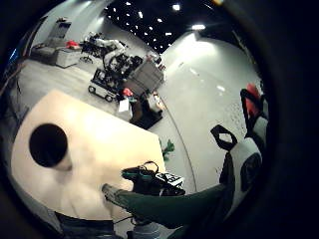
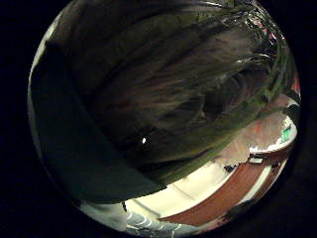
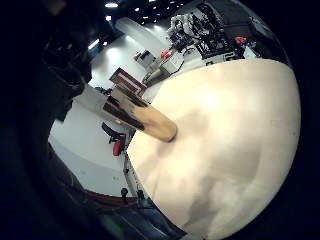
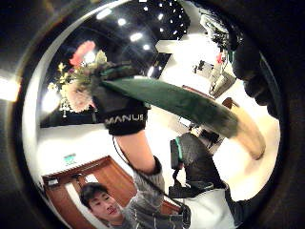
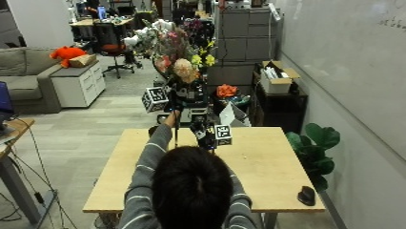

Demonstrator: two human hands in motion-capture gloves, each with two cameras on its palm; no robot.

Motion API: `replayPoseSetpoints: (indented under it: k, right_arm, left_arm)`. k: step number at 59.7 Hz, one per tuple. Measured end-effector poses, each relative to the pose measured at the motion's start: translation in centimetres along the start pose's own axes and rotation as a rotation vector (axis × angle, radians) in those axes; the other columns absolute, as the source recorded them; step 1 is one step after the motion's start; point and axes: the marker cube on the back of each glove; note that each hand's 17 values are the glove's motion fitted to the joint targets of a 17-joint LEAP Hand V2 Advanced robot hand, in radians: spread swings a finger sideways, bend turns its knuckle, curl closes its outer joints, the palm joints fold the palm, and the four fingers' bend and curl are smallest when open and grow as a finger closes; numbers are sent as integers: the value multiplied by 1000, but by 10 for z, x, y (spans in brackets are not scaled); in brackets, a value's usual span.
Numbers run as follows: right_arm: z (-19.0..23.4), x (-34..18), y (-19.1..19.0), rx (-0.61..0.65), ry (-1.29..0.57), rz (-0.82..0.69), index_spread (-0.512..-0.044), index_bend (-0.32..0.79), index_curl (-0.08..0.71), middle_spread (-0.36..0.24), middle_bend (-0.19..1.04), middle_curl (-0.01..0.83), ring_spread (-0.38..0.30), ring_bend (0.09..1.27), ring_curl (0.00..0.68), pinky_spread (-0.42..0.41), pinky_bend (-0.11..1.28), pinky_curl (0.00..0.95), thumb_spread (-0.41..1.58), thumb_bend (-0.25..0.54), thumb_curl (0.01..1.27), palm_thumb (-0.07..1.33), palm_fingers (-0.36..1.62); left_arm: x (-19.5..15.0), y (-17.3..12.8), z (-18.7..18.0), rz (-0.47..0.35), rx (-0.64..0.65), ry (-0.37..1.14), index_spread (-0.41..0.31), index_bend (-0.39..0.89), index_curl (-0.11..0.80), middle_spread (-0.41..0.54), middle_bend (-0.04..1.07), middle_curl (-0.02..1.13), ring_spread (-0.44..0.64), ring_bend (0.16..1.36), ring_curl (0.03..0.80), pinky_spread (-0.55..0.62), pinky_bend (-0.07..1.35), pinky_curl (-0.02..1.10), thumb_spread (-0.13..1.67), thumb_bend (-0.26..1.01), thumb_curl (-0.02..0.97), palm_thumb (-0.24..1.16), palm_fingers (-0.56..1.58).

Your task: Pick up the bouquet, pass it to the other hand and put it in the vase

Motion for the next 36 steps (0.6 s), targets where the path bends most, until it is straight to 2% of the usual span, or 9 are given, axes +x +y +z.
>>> replayPoseSetpoints:
  k: [3,4,5,10,22,27,29,33,36]
  right_arm:
    - [1,-15,10,-27,-160,110,-205,134,440,-67,452,451,-138,616,420,-135,503,410,996,-57,592,664,916]
    - [1,-18,11,-30,-192,108,-203,114,430,-71,452,451,-139,611,415,-157,520,411,995,-40,593,679,975]
    - [-1,-16,11,-26,-196,92,-206,130,423,-65,426,440,-138,591,403,-120,481,387,997,-52,579,653,930]
    - [-11,3,10,8,-147,111,-207,122,405,-61,383,431,-138,568,399,-78,437,373,1003,-36,550,640,945]
    - [-18,16,12,37,-208,81,-197,113,358,-56,324,424,-139,517,390,-39,363,349,1017,-25,506,650,1000]
    - [-18,18,17,26,-223,93,-195,117,346,-56,304,422,-139,503,389,-29,332,342,1028,-24,493,656,1020]
    - [-18,20,20,20,-214,133,-195,116,342,-56,299,423,-139,498,390,-27,319,341,1030,-25,488,657,1024]
    - [-18,27,22,27,-173,135,-194,111,333,-56,295,425,-140,490,391,-23,294,337,1033,-23,482,664,1034]
    - [-18,31,23,33,-141,132,-194,112,326,-52,293,427,-140,482,392,-22,276,335,1035,-23,476,666,1040]
  left_arm:
    - [-1,-10,-9,0,28,-15,-391,601,586,-366,748,586,-388,801,472,-415,659,495,1111,-16,487,731,1430]
    - [-1,-12,-13,-5,38,-20,-390,599,587,-366,750,586,-387,804,472,-415,662,496,1113,-15,489,732,1428]
    - [-1,-16,-18,-10,51,-27,-392,602,590,-366,752,586,-387,805,472,-415,663,496,1113,-16,490,730,1426]
    - [-15,-38,-34,-41,113,-41,-394,605,601,-366,760,585,-387,812,473,-414,670,496,1116,-15,501,728,1420]
    - [-47,-60,-57,-106,216,-67,-397,604,618,-363,776,580,-386,821,471,-412,680,495,1121,-15,516,725,1414]
    - [-52,-60,-64,-88,203,5,-395,602,624,-362,780,578,-385,824,470,-412,682,494,1121,-15,522,723,1413]
    - [-64,-61,-65,-124,215,-49,-395,601,626,-362,781,577,-385,825,470,-412,683,494,1122,-15,523,723,1412]
    - [-93,-60,-66,-288,214,-191,-392,599,631,-362,786,575,-385,826,469,-412,684,493,1122,-15,527,722,1412]
    - [-82,-57,-71,-191,235,-125,-393,599,633,-362,783,574,-385,828,469,-412,686,493,1122,-15,529,721,1409]
